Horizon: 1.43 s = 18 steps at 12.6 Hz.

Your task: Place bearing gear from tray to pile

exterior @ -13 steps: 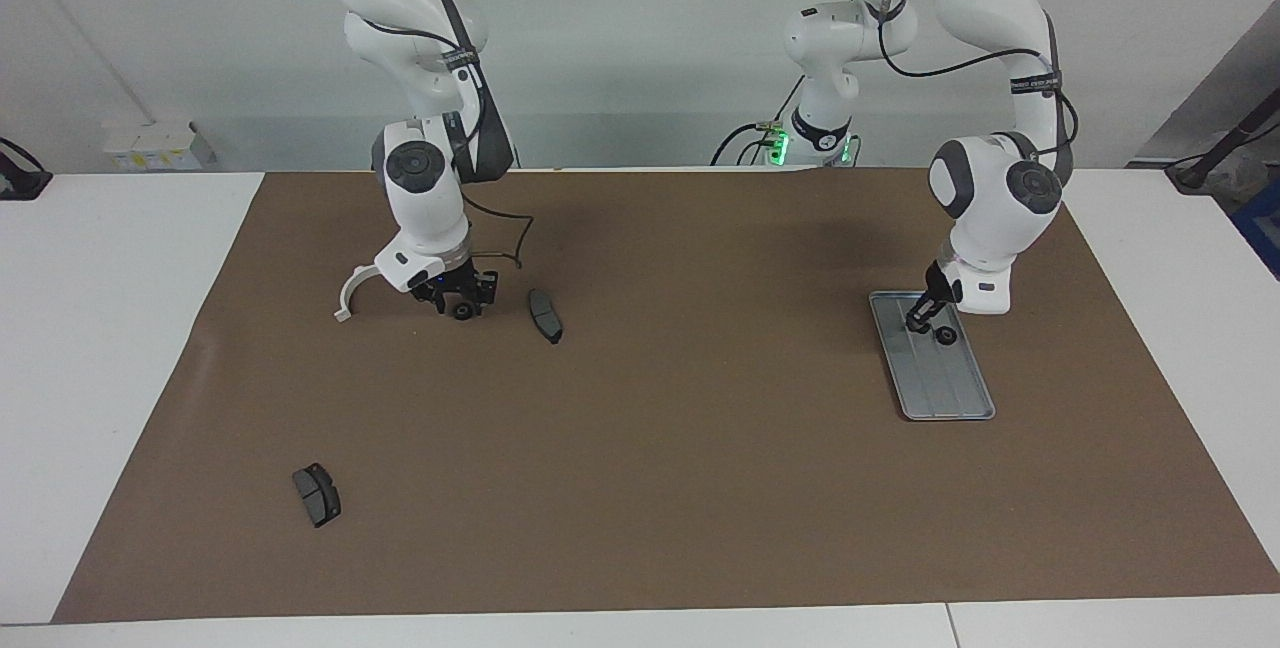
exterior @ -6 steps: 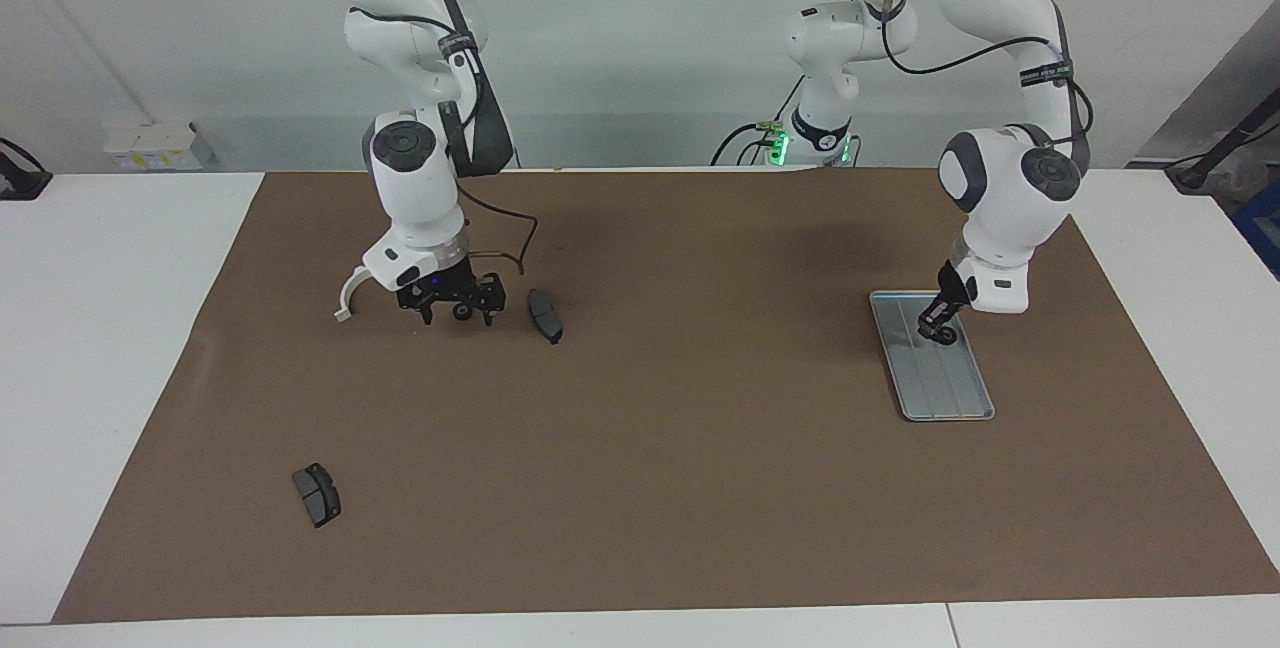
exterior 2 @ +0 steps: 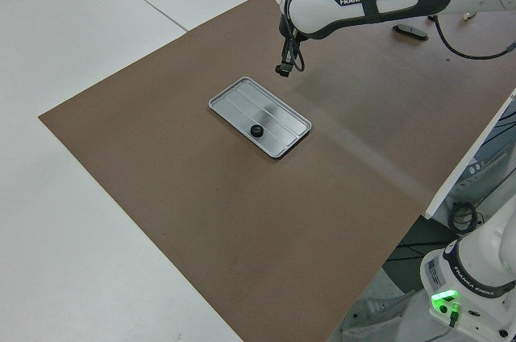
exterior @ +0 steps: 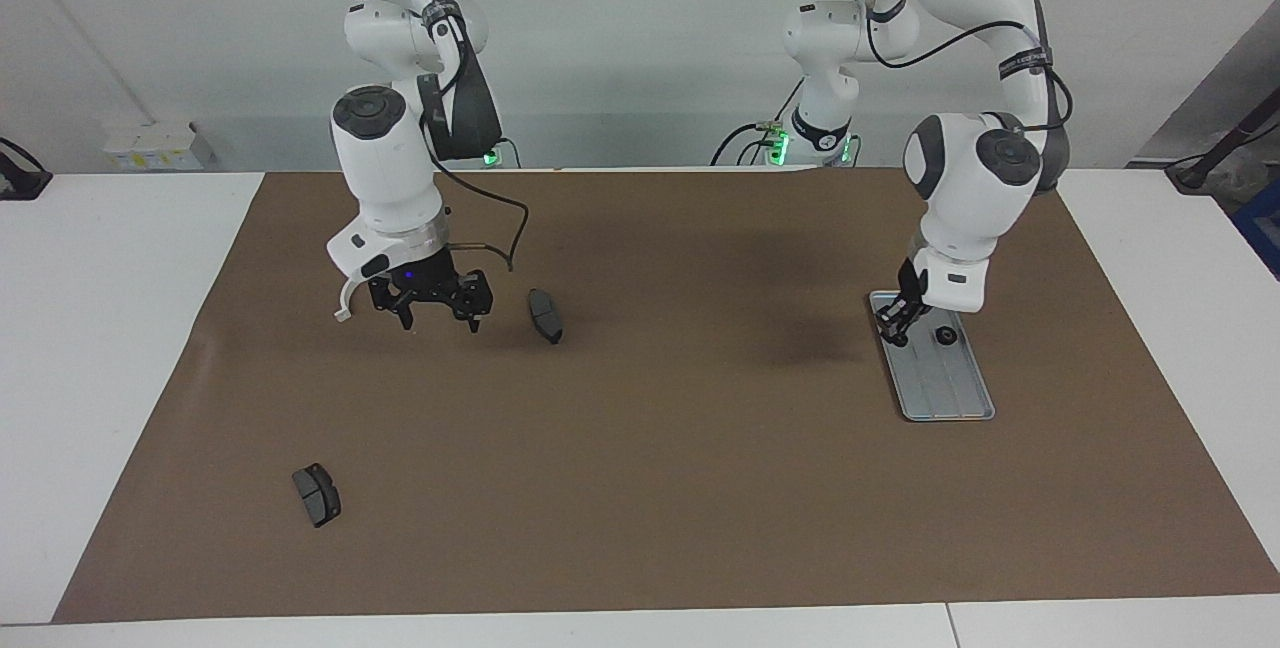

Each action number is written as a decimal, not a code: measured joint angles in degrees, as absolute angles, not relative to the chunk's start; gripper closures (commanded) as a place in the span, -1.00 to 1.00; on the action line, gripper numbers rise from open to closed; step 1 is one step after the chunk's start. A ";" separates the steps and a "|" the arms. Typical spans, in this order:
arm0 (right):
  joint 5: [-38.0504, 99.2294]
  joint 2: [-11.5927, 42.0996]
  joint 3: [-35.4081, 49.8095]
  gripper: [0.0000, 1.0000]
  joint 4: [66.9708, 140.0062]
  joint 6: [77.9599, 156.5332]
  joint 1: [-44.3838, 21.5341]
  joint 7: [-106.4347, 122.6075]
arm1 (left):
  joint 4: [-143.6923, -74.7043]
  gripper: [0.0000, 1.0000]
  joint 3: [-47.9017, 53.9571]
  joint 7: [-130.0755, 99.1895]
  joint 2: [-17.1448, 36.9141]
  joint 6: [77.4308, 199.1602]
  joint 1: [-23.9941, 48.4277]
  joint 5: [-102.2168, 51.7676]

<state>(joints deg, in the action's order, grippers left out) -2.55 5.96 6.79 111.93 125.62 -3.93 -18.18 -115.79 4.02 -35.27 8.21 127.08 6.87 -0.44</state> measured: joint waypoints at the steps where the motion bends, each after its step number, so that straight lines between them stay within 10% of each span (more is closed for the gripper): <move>1: -2.13 5.95 6.78 -1.00 110.36 123.91 -3.76 -18.18 | -115.79 0.94 4.09 -35.45 8.26 127.08 8.98 -0.44; 10: -1.83 0.72 6.58 -1.00 104.16 114.12 -2.64 -18.18 | -115.76 0.83 4.42 -39.81 13.95 134.80 27.67 -2.14; 13: -1.83 -1.07 6.68 -1.00 104.24 112.22 -2.67 -18.18 | -115.72 -0.89 4.44 -40.09 15.18 135.58 30.78 -2.22; 18: -1.56 -0.94 7.36 -1.00 104.48 111.89 -3.13 -18.18 | -115.00 -1.00 3.23 -39.96 15.13 135.34 30.06 -2.22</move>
